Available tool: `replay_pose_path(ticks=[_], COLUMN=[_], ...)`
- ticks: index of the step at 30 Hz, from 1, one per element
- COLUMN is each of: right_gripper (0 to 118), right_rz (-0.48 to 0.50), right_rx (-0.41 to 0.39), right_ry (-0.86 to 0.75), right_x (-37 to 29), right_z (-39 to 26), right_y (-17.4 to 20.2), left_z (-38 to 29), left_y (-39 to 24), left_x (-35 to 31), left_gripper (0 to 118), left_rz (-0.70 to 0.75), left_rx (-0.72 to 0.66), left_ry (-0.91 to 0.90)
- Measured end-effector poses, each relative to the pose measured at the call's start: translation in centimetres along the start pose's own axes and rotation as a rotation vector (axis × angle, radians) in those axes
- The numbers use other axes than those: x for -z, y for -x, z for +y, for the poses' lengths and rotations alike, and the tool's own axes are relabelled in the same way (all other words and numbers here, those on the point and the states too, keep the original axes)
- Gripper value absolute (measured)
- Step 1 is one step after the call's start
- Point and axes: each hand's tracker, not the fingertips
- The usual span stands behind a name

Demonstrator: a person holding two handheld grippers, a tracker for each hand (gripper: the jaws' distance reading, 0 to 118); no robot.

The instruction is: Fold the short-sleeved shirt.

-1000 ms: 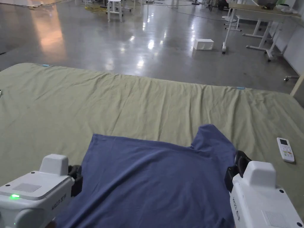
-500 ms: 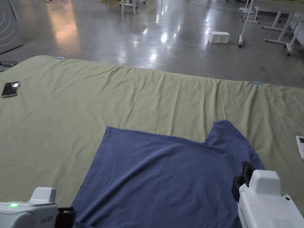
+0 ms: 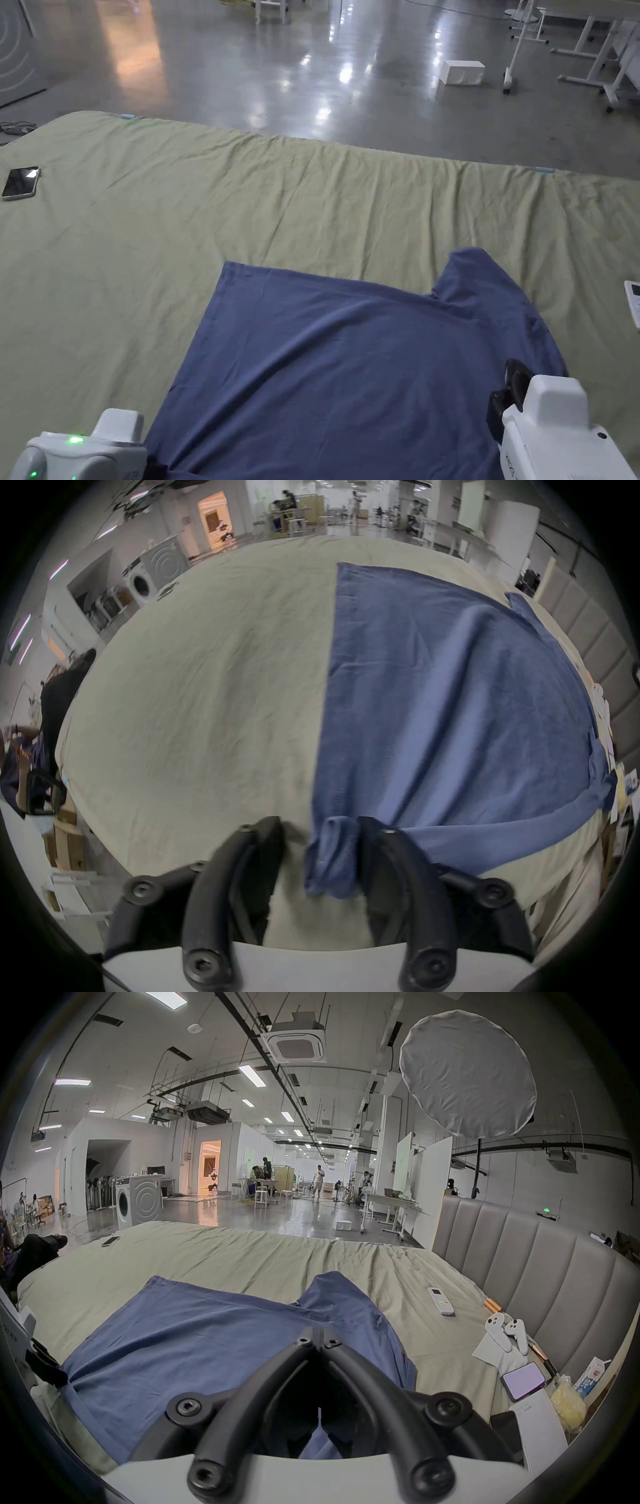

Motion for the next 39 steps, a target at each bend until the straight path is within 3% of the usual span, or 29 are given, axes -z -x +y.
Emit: replay_pose_path(ticks=[1, 3, 14, 18, 19, 20, 22, 23, 28, 31, 35, 39], right_gripper=[0, 0, 0, 0, 1, 6, 39, 48, 56, 63, 62, 30], right_rz=[0.000, 0.005, -0.017, -0.015, -0.024, -0.027, -0.012, -0.002, -0.026, -0.021, -0.015, 0.015], right_rx=[0.001, 0.008, 0.028, 0.027, 0.060, 0.046, 0.066, 0.069, -0.013, 0.050, 0.073, 0.100], right_ry=[0.002, 0.009, 0.104, 0.276, 0.377, 0.380, 0.499, 0.534, 0.719, 0.772, 0.798, 0.787], right_x=[0.0, -0.1, -1.8, -2.0, -2.0, -2.0, -1.7, -1.7, -1.9, -2.1, -1.1, -0.7], right_z=[-0.1, -0.3, -0.4, -1.2, -2.0, -2.3, -3.8, -4.5, -8.6, -10.6, -12.9, -12.8], right_y=[0.0, -0.1, -4.6, -7.5, -8.4, -8.9, -10.2, -10.7, -11.5, -11.6, -11.4, -10.8], left_z=[0.0, 0.0, -0.2, 0.2, 0.3, 0.4, 0.3, 0.3, 0.0, -0.1, -0.1, -0.2], left_y=[-0.4, -0.4, 2.7, 2.7, 2.6, 2.5, 2.2, 2.1, 2.1, 2.1, 2.0, 1.8], left_x=[-0.1, -0.1, -3.4, -3.5, -3.4, -3.4, -3.2, -3.1, -2.9, -2.8, -2.6, -2.4], left_gripper=[19, 9, 6, 6, 6, 6, 6, 6, 6, 6, 6, 6], left_rz=[-0.011, -0.038, -0.116, -0.105, -0.101, -0.096, -0.085, -0.082, -0.079, -0.078, -0.076, -0.072], left_rx=[0.011, 0.012, -0.070, -0.047, -0.039, -0.032, -0.022, -0.015, -0.015, -0.011, -0.006, 0.001], left_ry=[-0.002, -0.006, -0.086, -0.095, -0.093, -0.091, -0.088, -0.086, -0.078, -0.073, -0.067, -0.059])
